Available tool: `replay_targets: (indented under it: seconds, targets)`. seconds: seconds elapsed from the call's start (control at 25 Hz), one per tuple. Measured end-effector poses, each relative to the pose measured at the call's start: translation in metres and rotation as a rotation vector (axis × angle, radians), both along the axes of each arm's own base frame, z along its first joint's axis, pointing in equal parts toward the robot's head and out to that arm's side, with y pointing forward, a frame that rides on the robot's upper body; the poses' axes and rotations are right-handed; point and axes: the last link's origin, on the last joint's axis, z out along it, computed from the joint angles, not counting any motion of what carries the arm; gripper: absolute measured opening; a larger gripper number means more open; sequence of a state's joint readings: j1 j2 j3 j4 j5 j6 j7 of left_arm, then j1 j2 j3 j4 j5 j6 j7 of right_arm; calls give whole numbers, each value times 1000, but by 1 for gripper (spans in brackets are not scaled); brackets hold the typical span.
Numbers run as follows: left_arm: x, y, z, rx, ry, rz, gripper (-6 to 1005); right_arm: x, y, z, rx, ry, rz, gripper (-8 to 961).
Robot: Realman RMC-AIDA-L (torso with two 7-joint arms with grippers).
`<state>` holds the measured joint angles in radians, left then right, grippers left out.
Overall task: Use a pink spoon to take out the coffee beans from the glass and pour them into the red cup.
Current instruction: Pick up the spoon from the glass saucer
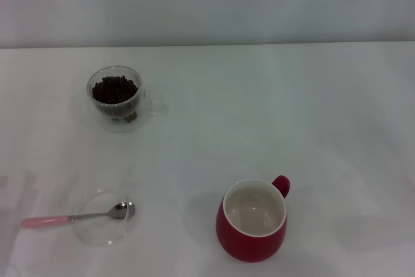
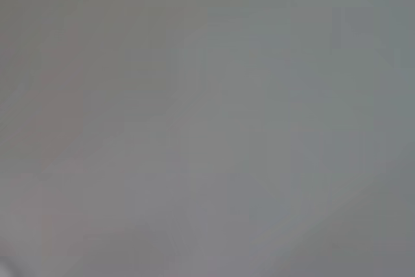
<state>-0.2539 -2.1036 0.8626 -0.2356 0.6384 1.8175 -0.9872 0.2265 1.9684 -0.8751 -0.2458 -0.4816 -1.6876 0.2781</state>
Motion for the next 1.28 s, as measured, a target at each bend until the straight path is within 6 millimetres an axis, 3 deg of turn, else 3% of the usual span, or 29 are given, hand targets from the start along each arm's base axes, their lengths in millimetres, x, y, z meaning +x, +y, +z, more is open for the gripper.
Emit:
replay_targets:
  seconds: [0.28,0.52,0.88,1.28]
  targets:
    - [9,-8,-28,-101,-159,66,800,-8,17,10,38,-6,14,358]
    - [3,-17,-43,-195,-263,131,800,-13,25,10,39,-13,26,358]
    - [-10,-44,-46,-201,-296,221,801,-15,27,8,33,-10,27,359]
    - [-13,-39,-58,-298,-287,243,800,-19,28,1,23,-1,43,359]
